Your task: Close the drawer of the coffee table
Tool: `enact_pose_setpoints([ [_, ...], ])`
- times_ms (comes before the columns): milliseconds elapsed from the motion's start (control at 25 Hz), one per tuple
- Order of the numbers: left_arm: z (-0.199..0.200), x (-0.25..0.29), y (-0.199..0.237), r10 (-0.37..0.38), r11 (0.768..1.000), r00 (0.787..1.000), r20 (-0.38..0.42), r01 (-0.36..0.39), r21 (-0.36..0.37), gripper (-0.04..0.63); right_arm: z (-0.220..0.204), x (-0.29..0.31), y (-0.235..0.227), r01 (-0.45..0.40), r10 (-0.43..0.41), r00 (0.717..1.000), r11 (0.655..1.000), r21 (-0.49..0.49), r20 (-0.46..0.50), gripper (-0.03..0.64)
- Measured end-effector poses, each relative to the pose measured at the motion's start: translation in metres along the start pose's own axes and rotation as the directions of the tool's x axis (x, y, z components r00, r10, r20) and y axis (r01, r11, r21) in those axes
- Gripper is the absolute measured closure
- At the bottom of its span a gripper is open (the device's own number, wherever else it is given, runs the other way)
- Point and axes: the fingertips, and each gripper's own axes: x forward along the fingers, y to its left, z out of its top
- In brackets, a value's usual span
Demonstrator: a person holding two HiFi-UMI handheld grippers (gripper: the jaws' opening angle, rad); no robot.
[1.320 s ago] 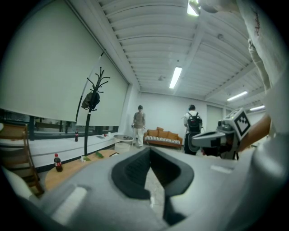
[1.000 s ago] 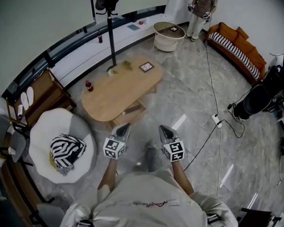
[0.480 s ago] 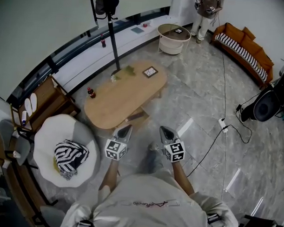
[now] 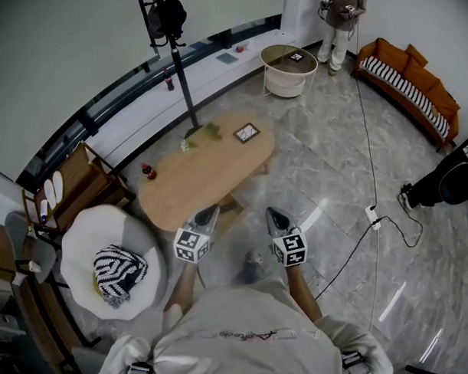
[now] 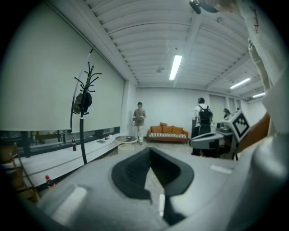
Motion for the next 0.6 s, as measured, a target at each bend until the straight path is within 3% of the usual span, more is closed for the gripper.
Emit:
enact_pose_setpoints([
  [600, 0.036, 0.122, 0.014, 0.009, 0.999, 1.000, -0.015, -0.009, 0.033, 0.595, 0.025, 0.044, -0.116, -0.003, 0.002, 1.000, 1.000, 0.026, 0.029, 0.612],
])
